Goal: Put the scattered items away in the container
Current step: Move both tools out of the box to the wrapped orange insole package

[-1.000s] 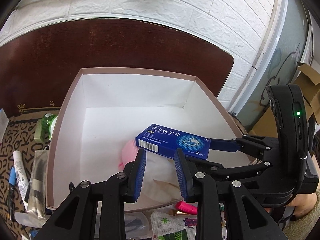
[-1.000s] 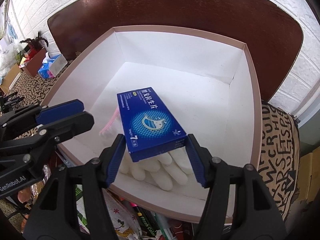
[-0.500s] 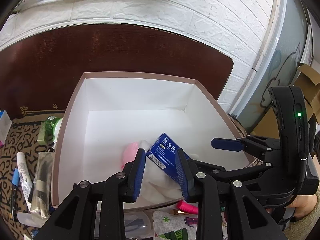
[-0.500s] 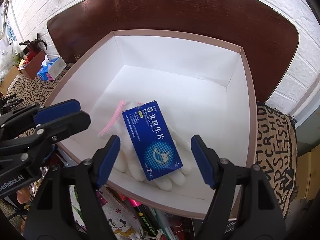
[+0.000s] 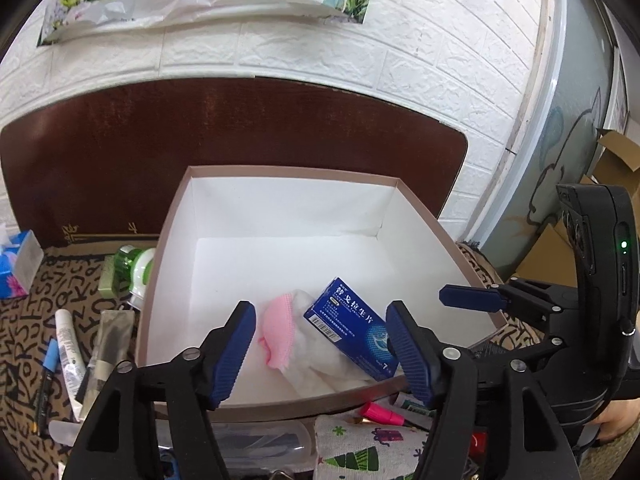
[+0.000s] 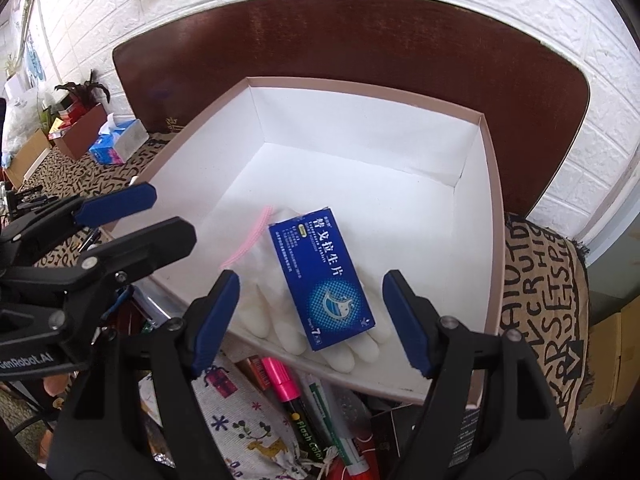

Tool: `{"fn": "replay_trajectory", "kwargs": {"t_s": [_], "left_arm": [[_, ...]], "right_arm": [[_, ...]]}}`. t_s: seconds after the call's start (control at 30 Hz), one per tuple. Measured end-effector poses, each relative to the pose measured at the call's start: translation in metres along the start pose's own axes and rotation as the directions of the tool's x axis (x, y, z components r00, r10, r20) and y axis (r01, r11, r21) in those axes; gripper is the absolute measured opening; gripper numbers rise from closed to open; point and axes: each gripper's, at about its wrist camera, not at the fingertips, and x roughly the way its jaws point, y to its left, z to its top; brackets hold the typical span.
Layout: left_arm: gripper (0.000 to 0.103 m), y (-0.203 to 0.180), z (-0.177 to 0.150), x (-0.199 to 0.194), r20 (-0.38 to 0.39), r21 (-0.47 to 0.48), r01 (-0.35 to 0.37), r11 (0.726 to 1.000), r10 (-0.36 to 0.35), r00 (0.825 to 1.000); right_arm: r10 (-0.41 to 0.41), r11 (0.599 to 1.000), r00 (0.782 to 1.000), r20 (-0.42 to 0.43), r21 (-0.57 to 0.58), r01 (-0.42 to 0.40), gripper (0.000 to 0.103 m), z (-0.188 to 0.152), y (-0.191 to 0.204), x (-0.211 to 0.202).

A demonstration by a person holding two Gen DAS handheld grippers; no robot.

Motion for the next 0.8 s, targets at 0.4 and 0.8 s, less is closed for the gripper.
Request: {"fn": "replay_trajectory", "kwargs": {"t_s": [0.4,0.8], "left_arm": [[0.077,-0.001,-0.013,-0.033,0.045,0.036,-0.024,0.999,0.023,0.999],[0.077,-0.007,-0.038,-0.067,0.055,0.089,-0.021,0.996,0.016,0.998]], "right_arm": [[-0.002,1.0,1.0,0.029,-0.03,0.003,0.081,-0.017,0.015,-0.028],[0.027,0.999,0.999,0.03,0.02,-0.028,0.085,-0.039,0.013,-0.052]]}}
